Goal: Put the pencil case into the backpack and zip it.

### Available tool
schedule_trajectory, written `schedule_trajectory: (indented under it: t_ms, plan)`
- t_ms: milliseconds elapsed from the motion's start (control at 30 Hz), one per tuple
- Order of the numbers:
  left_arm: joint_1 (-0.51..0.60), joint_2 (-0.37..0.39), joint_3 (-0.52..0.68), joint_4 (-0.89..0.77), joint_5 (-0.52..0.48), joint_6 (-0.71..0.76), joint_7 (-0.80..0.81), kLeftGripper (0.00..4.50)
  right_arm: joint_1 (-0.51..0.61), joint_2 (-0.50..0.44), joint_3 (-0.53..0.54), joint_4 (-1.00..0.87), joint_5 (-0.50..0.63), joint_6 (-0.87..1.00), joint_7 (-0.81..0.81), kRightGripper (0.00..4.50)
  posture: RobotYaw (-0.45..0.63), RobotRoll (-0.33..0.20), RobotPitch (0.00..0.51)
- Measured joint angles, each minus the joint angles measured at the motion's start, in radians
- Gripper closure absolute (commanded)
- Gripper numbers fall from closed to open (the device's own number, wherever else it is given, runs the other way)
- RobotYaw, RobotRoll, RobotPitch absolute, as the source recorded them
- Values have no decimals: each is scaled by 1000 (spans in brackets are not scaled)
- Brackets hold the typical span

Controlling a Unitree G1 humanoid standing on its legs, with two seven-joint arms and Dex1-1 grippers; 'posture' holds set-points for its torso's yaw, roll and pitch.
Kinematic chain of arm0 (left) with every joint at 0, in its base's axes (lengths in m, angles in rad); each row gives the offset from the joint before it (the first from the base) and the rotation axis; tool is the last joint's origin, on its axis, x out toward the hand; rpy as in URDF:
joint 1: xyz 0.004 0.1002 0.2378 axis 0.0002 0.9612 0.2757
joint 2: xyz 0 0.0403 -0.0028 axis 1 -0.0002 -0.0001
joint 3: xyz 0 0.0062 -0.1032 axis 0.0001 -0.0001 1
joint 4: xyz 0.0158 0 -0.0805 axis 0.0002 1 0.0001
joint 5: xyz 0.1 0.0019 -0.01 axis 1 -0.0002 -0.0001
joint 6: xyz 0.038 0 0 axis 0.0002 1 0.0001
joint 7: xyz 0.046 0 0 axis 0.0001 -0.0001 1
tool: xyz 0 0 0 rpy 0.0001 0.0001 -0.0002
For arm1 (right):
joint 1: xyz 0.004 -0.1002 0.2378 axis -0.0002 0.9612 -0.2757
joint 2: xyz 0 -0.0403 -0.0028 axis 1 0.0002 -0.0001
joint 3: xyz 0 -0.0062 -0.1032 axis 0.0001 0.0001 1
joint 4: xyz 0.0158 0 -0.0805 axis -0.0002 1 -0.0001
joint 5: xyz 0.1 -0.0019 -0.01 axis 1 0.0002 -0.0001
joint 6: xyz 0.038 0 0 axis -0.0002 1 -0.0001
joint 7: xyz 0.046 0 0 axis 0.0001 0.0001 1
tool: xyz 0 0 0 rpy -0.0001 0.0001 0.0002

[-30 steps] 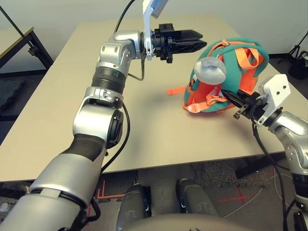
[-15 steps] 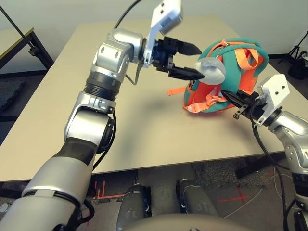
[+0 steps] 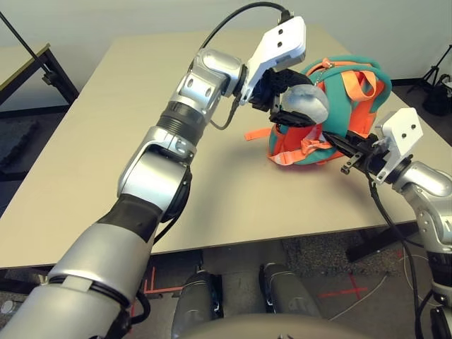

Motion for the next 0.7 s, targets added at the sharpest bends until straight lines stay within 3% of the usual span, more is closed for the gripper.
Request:
schedule_trajectory:
  t_ms: [200,333,400,700]
  plan:
    - [-8,1,20,20,0,-16,1,2829,3,0,0,0,-3,-6,0,4323,-324,0,2]
    - [-14,16,42,19,-1,-19,2,4005,2,0,1,2,-10,-11,0,4323,-315,0,0]
    - [-15,29,51,6,-1,-19,3,4206,0,1,1,7,-14,-14,1,4323,-306,0,0]
    - [-15,118,105,-103,-29,53,2,4208,-45,2,22,61,-25,-27,16,4323,-279,0,0]
